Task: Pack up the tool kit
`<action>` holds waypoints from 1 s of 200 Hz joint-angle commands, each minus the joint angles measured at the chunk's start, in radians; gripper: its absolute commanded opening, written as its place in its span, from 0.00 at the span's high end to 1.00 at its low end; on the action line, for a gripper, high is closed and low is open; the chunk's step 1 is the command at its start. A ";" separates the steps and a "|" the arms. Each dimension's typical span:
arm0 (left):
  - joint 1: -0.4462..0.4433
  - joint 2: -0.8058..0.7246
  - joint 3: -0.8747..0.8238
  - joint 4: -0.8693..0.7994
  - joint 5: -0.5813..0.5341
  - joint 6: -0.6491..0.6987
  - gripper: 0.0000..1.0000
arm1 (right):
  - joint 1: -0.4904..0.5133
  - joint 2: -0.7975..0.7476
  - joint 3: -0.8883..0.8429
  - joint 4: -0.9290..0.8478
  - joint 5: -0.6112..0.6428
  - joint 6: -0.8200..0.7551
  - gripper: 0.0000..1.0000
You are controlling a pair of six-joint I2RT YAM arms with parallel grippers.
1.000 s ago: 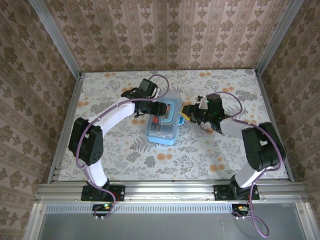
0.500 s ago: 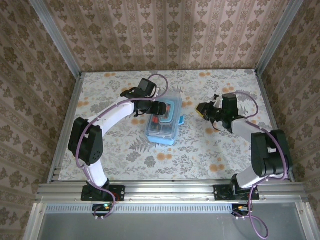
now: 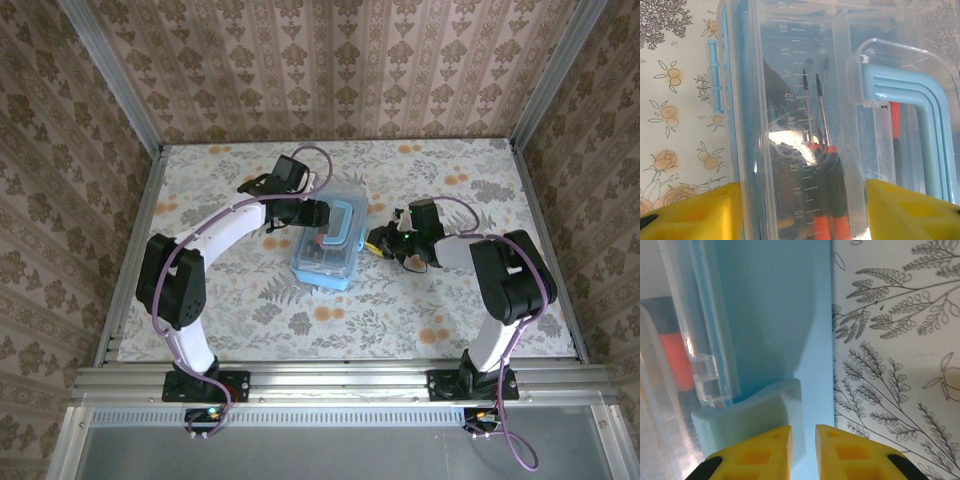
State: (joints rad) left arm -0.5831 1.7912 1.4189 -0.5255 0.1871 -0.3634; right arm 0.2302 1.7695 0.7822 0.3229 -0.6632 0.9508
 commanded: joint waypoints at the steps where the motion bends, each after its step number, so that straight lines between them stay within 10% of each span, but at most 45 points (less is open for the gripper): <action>1: -0.009 0.079 -0.061 -0.120 -0.034 0.020 0.56 | 0.000 0.024 0.012 0.082 -0.031 0.014 0.75; 200: 0.002 0.066 -0.069 -0.079 0.038 0.006 0.57 | -0.031 0.207 -0.230 0.978 -0.151 0.322 0.53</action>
State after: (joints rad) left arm -0.5617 1.7885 1.4086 -0.5110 0.2218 -0.3679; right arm 0.1875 1.9530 0.5743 1.1213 -0.8055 1.2369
